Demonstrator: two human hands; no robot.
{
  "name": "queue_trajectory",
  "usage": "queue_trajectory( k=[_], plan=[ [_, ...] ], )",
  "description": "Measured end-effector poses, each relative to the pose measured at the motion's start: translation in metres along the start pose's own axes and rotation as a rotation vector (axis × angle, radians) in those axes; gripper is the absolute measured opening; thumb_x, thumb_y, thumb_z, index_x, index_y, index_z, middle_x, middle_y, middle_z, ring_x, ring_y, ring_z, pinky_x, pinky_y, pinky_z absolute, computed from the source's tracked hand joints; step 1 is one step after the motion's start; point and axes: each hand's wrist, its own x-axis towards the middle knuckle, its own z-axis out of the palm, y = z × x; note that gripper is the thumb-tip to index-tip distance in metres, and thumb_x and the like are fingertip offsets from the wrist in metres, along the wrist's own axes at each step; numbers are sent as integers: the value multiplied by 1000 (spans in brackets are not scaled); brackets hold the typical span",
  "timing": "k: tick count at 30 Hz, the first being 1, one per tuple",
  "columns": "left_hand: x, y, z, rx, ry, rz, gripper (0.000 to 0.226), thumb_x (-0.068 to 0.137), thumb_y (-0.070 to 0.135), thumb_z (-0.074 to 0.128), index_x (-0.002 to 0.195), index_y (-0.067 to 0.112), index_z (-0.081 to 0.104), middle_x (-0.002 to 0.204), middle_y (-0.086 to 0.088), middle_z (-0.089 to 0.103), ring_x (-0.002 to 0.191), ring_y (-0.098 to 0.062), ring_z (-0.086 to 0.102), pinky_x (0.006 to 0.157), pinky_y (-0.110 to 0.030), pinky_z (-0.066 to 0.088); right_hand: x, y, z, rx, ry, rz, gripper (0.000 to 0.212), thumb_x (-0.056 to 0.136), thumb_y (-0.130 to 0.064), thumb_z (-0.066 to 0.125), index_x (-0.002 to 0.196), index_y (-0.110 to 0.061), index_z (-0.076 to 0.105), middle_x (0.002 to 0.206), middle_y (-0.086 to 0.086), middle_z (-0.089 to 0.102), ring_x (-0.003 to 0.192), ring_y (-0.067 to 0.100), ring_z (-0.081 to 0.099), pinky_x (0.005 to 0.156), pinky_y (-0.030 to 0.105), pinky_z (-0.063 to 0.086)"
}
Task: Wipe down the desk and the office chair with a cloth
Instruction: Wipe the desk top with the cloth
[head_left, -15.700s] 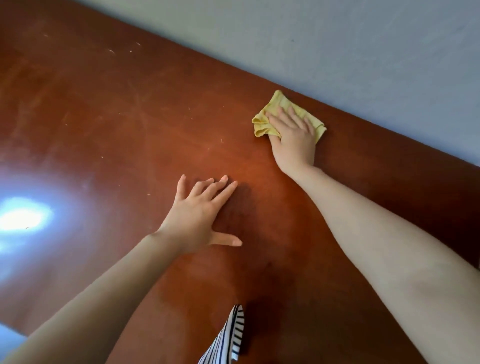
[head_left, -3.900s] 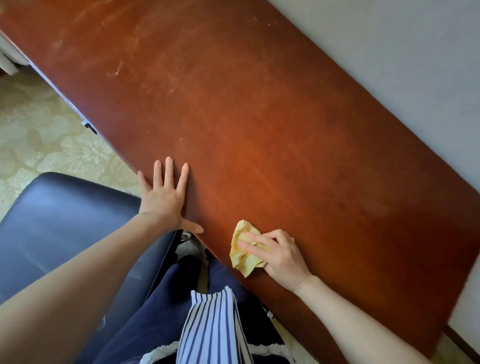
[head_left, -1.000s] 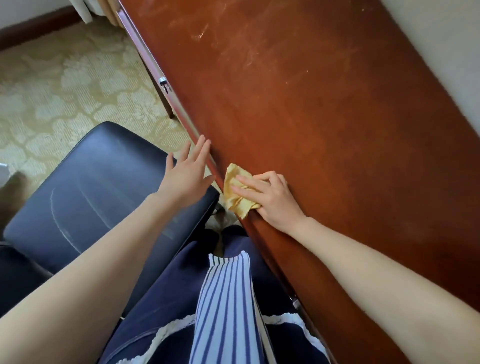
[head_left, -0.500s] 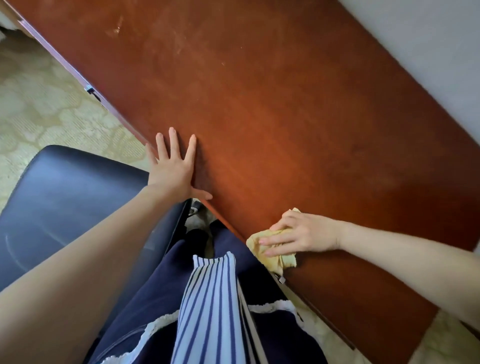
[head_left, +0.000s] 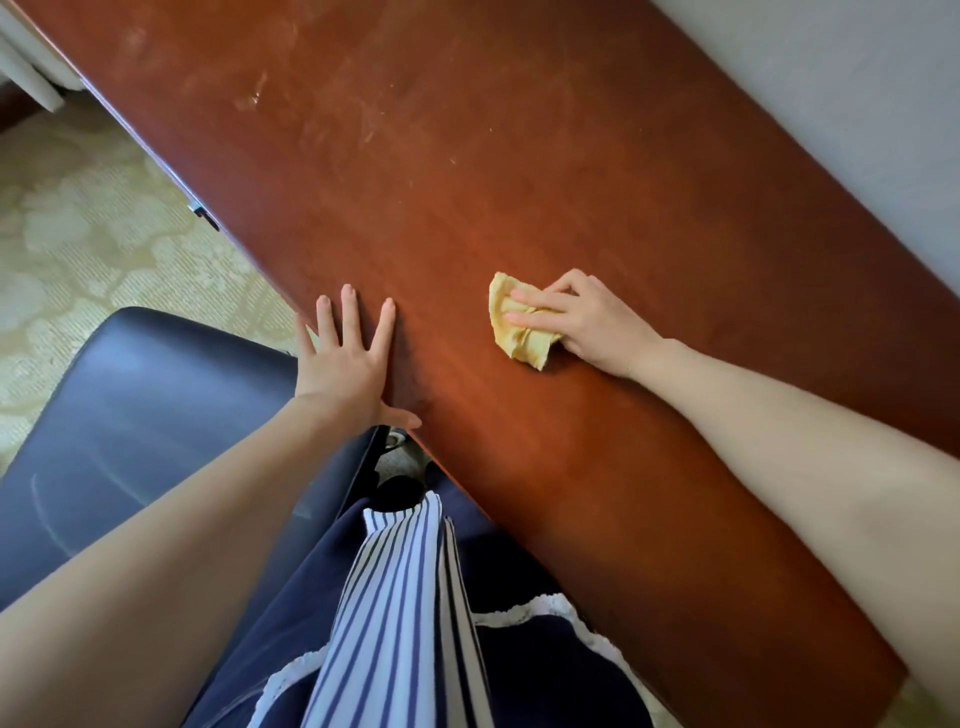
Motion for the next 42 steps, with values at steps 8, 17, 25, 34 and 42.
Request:
queue_trajectory(
  k=[8,17,25,34,42],
  plan=[
    [0,-2,-2,-10,-21,-17,138,56,86,54,146,18,-26,153,-24,-21,142,-46,-8,111,-62,3,12,-50,37,171,328,843,51,89,-2,55,130,-33,55,140,-11,47,104,19,40,96,33,39],
    [6,-3,0,-78,-1,9,136,55,86,54,148,21,-21,154,-22,-19,142,-46,-9,110,-63,5,-83,-113,61,124,315,476,66,64,13,73,120,-22,65,128,-3,60,93,20,44,76,42,50],
    [5,-4,2,-37,8,-3,135,56,86,55,148,22,-21,155,-21,-17,142,-44,-6,111,-62,6,-179,-112,54,-36,90,-124,49,84,5,51,117,-26,67,125,-8,61,94,16,48,69,28,48],
    [0,1,1,-19,-21,-25,133,59,85,52,146,21,-26,154,-20,-21,143,-43,-8,110,-63,5,-142,-37,25,-31,-67,-600,37,88,-3,62,121,-21,65,129,-2,59,97,20,57,74,28,46],
    [-4,5,-2,-89,-33,-36,132,60,81,57,146,24,-27,153,-18,-26,143,-41,-13,110,-64,5,-66,27,-7,-120,-60,-426,54,71,8,75,119,-14,66,125,5,62,88,29,65,64,38,53]
  ],
)
